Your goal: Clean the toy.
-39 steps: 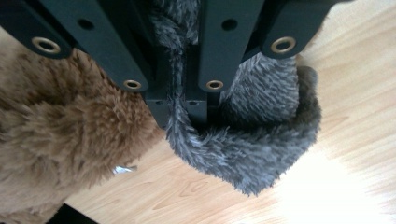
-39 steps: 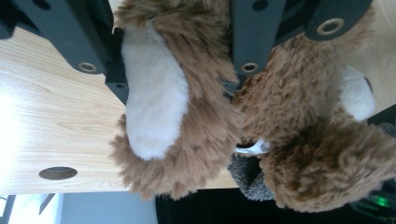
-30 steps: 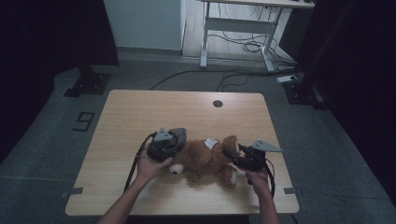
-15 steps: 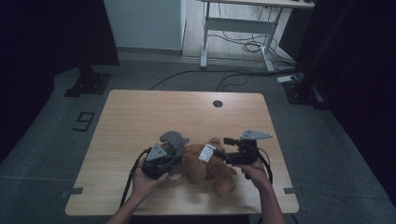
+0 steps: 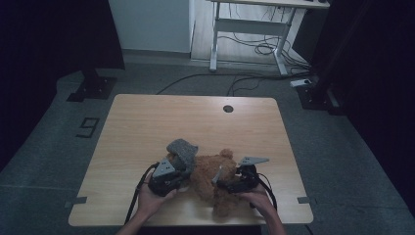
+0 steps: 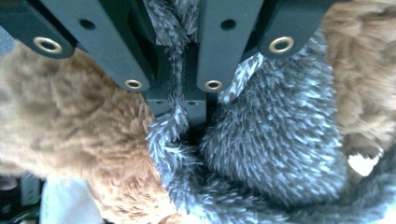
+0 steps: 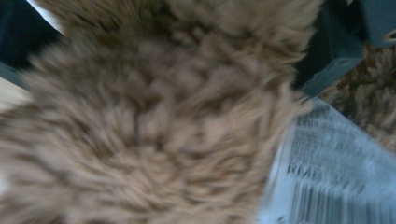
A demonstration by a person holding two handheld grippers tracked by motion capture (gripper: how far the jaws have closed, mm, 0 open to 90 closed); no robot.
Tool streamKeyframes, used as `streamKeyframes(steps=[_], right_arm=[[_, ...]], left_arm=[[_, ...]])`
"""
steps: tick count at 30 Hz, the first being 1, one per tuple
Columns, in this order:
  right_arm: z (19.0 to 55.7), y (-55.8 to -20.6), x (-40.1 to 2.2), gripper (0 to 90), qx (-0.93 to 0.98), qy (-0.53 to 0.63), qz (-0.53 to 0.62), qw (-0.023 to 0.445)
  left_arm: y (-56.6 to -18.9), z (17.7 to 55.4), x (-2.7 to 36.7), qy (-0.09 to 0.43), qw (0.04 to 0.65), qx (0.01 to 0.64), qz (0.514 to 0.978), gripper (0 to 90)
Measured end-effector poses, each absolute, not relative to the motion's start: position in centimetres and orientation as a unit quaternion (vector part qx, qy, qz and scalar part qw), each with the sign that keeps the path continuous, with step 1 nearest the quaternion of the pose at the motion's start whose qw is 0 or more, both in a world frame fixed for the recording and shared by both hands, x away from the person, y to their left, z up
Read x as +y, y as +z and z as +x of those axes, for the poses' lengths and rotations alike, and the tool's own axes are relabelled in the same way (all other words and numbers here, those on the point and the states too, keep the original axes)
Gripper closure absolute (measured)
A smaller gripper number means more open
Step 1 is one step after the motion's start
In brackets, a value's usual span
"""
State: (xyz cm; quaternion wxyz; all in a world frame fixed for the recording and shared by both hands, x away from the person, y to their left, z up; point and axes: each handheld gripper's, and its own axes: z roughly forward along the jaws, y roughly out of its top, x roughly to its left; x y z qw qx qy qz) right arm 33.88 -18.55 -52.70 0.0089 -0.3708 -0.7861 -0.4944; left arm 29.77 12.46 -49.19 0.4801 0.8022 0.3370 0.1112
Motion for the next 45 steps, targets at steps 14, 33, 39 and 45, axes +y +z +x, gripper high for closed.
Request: streamKeyframes(steps=[14,33,39,45], right_arm=[[36.4,-52.9,-18.6,52.2,-0.763,-0.526,-0.361,-0.102],[36.9,-54.0,-20.1,47.7,-0.751,-0.550,-0.352,-0.095],[37.0,-54.0,-20.1,47.9,-0.755,-0.550,-0.342,-0.097],[36.9,-54.0,-20.6,47.9,-0.761,-0.547,-0.334,-0.098]], left_arm=[[-48.5,34.7,10.7,0.103,0.462,0.362,0.803,85.6],[-46.5,37.6,1.1,0.042,0.457,0.322,0.828,85.5],[-45.9,37.3,4.1,0.059,0.460,0.345,0.816,85.7],[-45.1,37.2,8.5,0.119,0.445,0.377,0.803,85.6]])
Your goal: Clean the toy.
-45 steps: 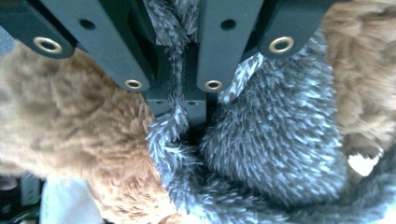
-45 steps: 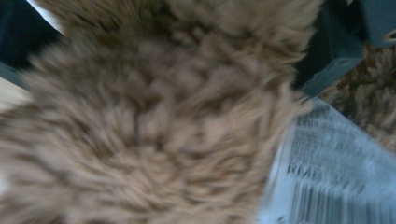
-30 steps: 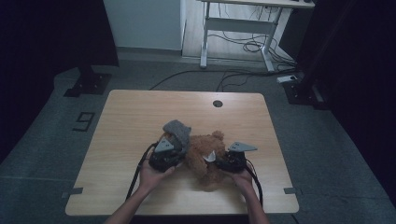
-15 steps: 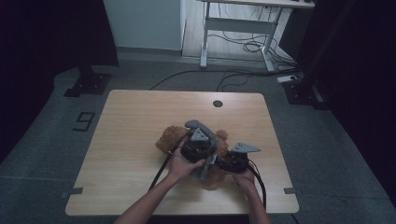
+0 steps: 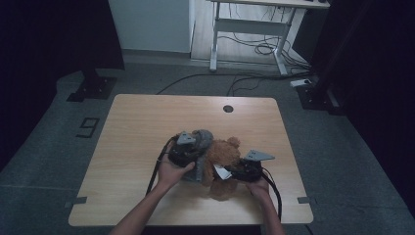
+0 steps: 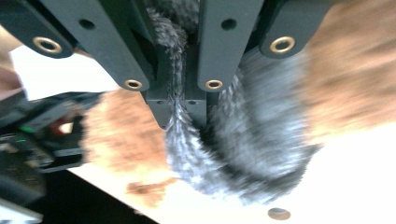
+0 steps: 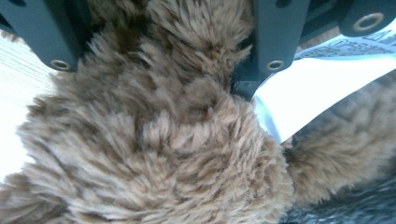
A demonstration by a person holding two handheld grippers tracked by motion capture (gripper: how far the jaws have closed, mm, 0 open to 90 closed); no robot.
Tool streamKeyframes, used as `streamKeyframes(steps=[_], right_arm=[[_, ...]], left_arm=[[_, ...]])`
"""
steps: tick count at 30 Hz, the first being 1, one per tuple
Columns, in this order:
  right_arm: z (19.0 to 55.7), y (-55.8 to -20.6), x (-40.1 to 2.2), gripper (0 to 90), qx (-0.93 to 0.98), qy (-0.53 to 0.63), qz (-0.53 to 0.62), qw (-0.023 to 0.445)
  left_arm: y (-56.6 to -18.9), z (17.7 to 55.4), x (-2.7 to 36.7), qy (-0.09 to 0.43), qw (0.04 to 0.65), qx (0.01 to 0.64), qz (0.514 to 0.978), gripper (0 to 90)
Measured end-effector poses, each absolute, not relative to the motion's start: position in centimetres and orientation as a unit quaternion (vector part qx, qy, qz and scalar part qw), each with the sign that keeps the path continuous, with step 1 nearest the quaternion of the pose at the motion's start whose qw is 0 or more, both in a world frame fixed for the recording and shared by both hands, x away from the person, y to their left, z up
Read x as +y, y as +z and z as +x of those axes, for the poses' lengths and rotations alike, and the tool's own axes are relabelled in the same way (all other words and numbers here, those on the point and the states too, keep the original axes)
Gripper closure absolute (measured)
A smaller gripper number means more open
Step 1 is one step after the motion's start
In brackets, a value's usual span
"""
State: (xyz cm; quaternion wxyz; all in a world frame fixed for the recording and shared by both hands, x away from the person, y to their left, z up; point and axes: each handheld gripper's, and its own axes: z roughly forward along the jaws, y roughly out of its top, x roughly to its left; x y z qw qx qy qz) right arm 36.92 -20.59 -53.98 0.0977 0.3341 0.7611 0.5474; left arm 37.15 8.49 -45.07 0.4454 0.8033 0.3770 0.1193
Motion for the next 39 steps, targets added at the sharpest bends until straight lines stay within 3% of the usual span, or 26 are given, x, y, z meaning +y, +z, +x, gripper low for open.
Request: streamKeyframes(steps=[10,15,24,31,39], right_arm=[[36.9,-54.0,-20.8,47.9,0.761,0.550,0.331,0.093],[36.8,-54.0,-20.9,48.0,0.762,0.550,0.329,0.093],[36.9,-54.0,-20.9,47.9,0.762,0.550,0.330,0.092],[36.9,-54.1,-20.9,47.9,0.761,0.550,0.330,0.091],[36.8,-54.1,-20.8,47.8,0.760,0.551,0.332,0.091]], left_arm=[[-45.2,37.1,14.8,0.129,0.469,0.418,0.767,85.6],[-46.1,37.1,17.4,0.145,0.450,0.442,0.762,85.5],[-46.9,37.2,18.9,0.138,0.458,0.452,0.753,85.4],[-42.2,36.3,14.6,0.143,0.509,0.376,0.761,85.4],[-42.2,36.8,3.8,0.090,0.499,0.305,0.806,85.3]])
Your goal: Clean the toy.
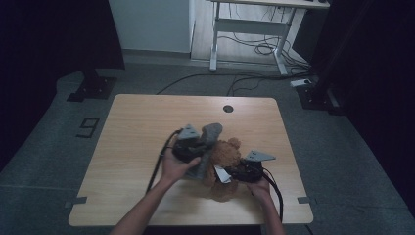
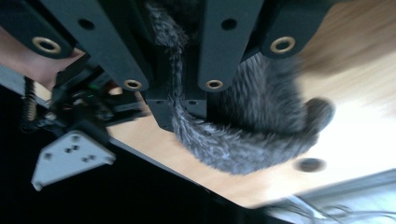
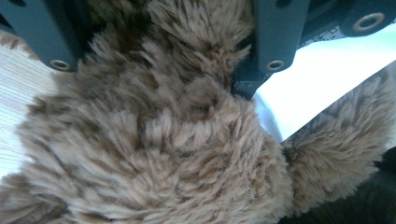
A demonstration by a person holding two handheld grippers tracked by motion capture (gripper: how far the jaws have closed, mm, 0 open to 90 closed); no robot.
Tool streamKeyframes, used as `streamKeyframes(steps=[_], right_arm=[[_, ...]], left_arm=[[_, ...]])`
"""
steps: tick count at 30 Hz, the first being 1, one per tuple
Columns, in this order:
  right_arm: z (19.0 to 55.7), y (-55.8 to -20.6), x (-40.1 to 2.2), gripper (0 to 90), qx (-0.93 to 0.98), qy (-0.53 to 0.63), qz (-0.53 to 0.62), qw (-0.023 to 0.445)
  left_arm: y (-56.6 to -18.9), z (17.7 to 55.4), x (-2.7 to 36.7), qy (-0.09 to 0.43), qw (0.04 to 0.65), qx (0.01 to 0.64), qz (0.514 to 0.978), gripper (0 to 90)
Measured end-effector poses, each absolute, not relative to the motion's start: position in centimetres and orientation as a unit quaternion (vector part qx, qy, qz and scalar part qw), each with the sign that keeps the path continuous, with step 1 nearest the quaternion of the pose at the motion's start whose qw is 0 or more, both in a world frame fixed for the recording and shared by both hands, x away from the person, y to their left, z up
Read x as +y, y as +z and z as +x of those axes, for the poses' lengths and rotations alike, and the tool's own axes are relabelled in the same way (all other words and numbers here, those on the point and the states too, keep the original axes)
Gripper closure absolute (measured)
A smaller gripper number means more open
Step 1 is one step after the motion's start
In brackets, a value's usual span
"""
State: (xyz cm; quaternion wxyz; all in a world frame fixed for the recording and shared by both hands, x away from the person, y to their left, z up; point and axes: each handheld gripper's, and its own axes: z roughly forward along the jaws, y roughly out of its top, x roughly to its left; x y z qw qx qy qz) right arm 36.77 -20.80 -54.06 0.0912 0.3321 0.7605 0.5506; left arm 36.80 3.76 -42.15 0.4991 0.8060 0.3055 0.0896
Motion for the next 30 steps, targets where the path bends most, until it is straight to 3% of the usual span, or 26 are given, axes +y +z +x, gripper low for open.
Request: streamKeyframes(steps=[4,9,30], right_arm=[[36.8,-54.1,-20.8,47.8,0.761,0.550,0.332,0.090],[36.7,-54.1,-20.8,47.8,0.763,0.547,0.334,0.089],[36.7,-54.1,-20.9,47.8,0.762,0.548,0.333,0.089]], left_arm=[[-44.4,37.2,-0.8,0.066,0.475,0.291,0.828,85.3],[-46.2,37.8,-1.0,0.050,0.468,0.306,0.827,85.5],[-45.0,37.8,16.1,0.157,0.456,0.430,0.763,85.1]])
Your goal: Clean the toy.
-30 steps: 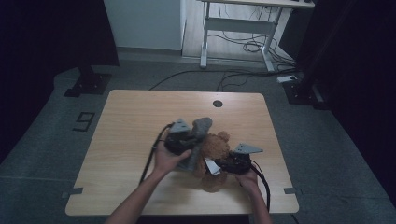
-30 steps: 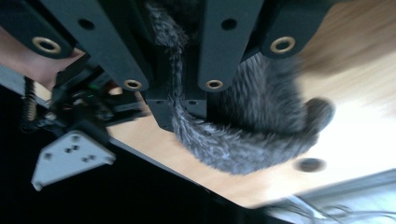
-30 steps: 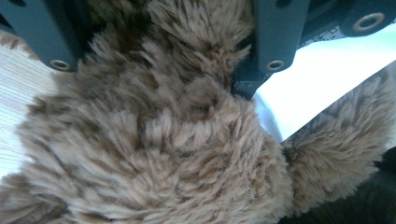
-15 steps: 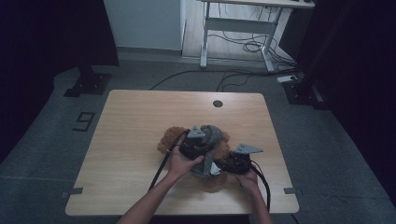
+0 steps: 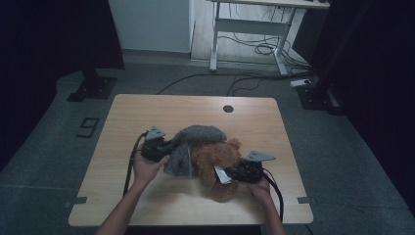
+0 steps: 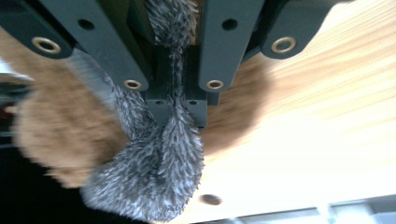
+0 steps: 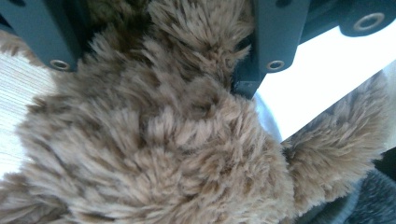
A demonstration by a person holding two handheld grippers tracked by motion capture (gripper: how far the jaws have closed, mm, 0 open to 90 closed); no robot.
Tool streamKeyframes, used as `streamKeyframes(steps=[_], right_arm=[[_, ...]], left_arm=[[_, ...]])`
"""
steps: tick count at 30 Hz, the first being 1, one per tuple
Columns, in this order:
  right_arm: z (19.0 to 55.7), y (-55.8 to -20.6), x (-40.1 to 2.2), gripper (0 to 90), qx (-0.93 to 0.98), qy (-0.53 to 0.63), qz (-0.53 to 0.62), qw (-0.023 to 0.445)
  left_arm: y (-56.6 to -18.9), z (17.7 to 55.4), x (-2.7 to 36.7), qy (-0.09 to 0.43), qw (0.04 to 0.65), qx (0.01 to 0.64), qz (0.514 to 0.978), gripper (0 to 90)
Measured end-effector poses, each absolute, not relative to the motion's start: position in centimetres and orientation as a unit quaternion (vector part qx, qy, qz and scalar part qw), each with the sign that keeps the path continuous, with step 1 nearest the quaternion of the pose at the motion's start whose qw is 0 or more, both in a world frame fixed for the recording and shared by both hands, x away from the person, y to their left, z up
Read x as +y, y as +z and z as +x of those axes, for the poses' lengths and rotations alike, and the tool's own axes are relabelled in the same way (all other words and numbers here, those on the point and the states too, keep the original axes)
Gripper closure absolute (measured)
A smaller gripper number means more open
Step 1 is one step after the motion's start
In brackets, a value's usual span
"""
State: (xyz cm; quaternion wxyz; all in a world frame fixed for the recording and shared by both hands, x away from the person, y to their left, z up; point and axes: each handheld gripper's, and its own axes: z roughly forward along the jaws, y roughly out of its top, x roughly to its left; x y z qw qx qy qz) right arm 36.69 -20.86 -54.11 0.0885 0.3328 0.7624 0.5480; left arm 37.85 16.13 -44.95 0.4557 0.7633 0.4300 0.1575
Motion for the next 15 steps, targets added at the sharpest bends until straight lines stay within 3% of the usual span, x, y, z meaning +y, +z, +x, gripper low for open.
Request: streamKeyframes(steps=[5,15], right_arm=[[36.8,-54.1,-20.9,47.9,0.763,0.548,0.332,0.088],[36.9,-54.2,-20.9,47.9,0.765,0.547,0.328,0.090]], left_arm=[[-48.0,38.5,18.6,0.126,0.437,0.466,0.759,85.1],[-50.8,39.3,18.6,0.120,0.391,0.481,0.775,85.1]])
